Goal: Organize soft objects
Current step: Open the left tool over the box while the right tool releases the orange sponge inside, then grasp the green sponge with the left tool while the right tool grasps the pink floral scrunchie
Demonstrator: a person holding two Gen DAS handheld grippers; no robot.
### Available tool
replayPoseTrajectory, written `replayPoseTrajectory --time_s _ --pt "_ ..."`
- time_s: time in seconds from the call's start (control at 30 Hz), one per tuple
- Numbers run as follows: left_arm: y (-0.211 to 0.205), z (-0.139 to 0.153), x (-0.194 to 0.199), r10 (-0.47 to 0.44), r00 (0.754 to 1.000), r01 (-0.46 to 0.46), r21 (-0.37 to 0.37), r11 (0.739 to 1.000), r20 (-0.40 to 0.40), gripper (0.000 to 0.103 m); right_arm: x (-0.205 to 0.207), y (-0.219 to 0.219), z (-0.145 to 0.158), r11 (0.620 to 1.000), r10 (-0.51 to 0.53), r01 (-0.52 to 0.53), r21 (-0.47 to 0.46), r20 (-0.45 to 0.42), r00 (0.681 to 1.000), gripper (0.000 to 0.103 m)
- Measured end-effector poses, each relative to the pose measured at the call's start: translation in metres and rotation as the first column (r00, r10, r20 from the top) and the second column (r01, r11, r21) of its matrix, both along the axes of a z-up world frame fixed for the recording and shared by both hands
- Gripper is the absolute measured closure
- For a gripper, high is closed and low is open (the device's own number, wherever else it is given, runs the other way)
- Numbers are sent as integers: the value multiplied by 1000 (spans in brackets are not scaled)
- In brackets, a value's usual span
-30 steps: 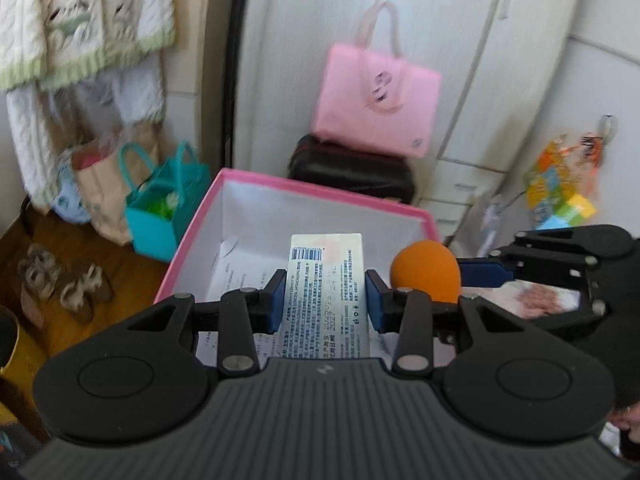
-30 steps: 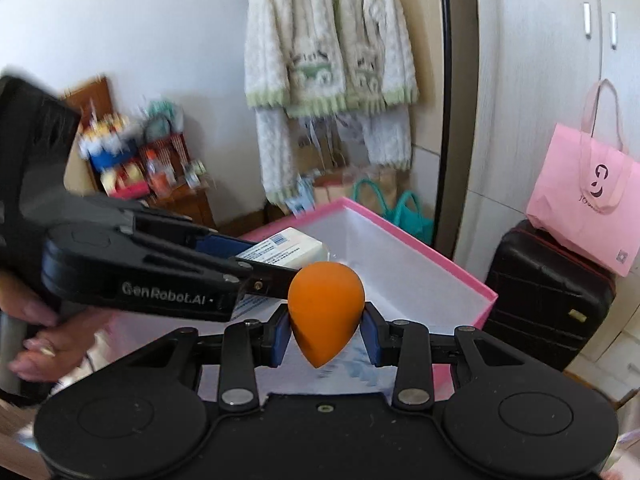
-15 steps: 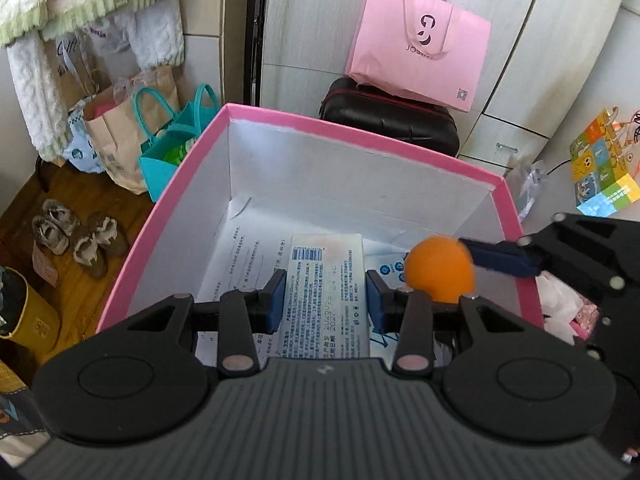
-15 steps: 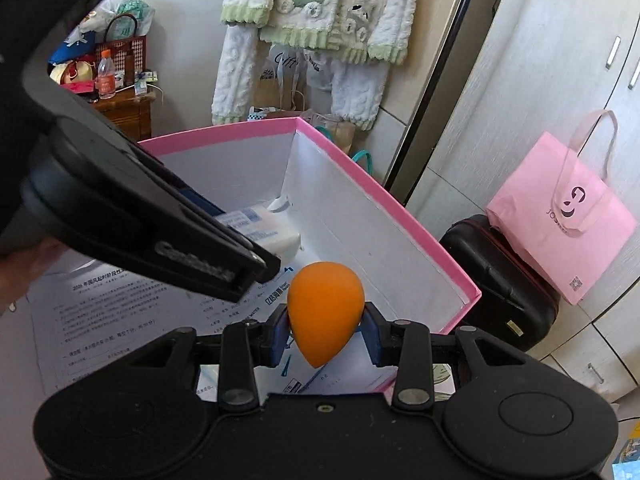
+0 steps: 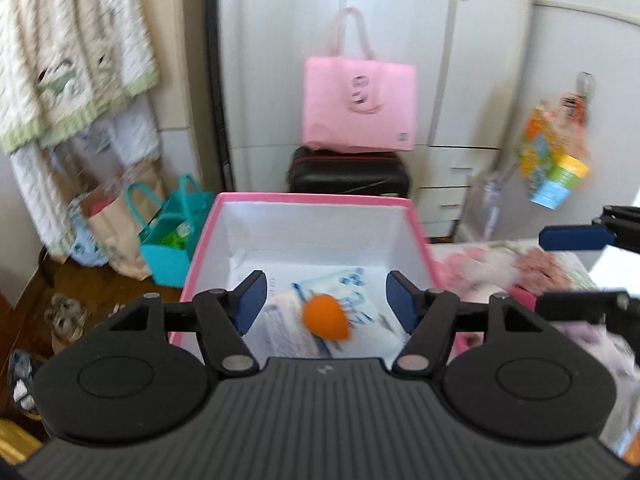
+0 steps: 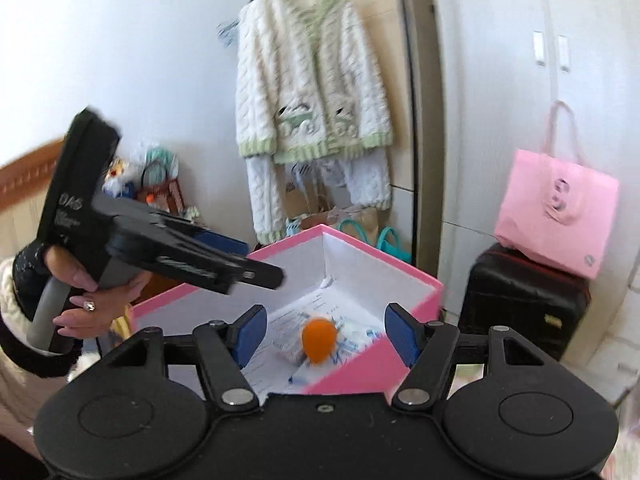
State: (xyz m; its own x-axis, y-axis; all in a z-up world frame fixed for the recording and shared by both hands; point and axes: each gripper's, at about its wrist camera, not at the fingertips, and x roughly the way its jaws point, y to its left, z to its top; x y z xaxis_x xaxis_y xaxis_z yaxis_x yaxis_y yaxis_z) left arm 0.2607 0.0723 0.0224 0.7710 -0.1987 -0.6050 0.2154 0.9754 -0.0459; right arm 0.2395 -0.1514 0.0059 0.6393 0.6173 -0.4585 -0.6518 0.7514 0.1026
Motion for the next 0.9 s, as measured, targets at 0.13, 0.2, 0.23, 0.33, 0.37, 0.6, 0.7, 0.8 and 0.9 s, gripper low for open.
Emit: replayPoseTrajectory --time_s 0.13,0.2,0.23,0.33,0.37,0.6,0.7,0.8,0.9 --pt "-14 9 -29 -92 996 92 16 996 19 37 -33 -34 0 995 -95 95 0 -35 995 31" --pt "-21 12 -44 -129 991 128 26 991 36 37 -49 -50 -3 987 -161 161 -23 -36 986 30" --pt "-25 13 -50 -147 988 146 30 989 42 37 -55 -59 -6 981 -192 191 -30 -37 981 30" --pt "-33 14 -67 -207 978 206 23 978 33 37 -74 -84 -10 964 -265 263 -43 -48 963 29" --pt "-36 13 -72 -226 974 225 13 974 21 37 -79 -91 -12 959 -281 279 -45 -56 958 29" --pt "-70 9 -101 -358 933 359 9 933 -31 37 -114 -127 -25 931 -361 354 -92 -84 929 27" --pt "-88 4 -110 -398 917 399 25 917 -35 37 -123 -137 -35 922 -379 367 -122 -90 921 27" --pt "-104 -1 -111 -431 901 433 25 901 -54 37 -125 -144 -46 916 -392 378 -134 -104 914 27" --pt "-119 -7 -109 -446 892 448 13 894 -69 37 -126 -149 -54 916 -389 373 -146 -100 916 27"
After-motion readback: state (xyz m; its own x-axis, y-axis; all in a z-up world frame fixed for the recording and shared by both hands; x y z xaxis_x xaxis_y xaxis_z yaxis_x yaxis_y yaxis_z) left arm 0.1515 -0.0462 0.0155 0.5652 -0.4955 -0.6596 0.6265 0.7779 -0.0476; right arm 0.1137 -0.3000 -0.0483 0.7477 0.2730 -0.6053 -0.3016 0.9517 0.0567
